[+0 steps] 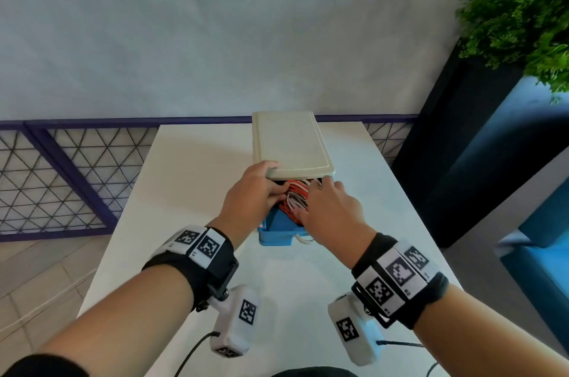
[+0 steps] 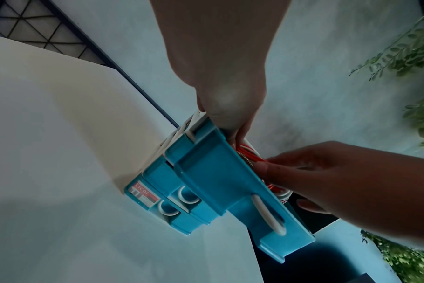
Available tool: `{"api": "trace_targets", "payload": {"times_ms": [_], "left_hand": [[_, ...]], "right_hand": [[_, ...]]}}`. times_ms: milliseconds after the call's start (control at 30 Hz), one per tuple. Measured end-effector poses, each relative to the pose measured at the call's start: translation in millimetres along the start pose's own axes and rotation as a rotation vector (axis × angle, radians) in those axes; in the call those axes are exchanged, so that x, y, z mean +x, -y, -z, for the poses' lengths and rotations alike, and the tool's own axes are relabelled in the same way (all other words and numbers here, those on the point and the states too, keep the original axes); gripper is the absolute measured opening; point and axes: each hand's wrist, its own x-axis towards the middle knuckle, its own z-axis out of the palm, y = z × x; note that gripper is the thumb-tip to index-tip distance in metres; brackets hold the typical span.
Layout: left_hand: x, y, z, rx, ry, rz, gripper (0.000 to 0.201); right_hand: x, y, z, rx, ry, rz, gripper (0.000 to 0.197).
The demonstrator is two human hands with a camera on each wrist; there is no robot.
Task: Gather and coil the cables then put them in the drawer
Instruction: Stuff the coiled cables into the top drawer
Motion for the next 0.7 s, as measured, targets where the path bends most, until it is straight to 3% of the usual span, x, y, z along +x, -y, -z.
{"api": "trace_targets", "payload": {"times_ms": [67, 267, 367, 433, 600, 700], "left_hand": [[-0.8, -1.0, -0.7, -0.028, -0.006, 0.019, 0.04], [-4.6, -9.0, 4.7, 0.024, -0.003, -0.002, 0.042], [-6.3, -18.1, 15.9, 0.124, 0.091, -0.08, 0.027], [-6.5, -22.1, 28.7, 0.093, 0.196, -0.056, 0.028], [-1.4, -33.4, 57.6, -0.139, 0.349, 0.112, 0.051], [-2.2, -40.9, 61.7, 0.016, 0.597, 0.2, 0.108]], "right_hand": [[-5.9, -2.4, 1.4, -0.035, -0.019, 0.051, 0.049], [5.1, -6.3, -8.6, 0.076, 0.106, 0.109, 0.04], [10.9, 0.4, -15.6, 0.056, 0.087, 0.12, 0.036], [15.7, 1.8, -17.5, 0.088, 0.089, 0.107, 0.035], [27.1, -5.2, 1.0, 0.166, 0.091, 0.082, 0.031], [38.5, -13.5, 15.9, 0.244, -0.052, 0.122, 0.033]]}}
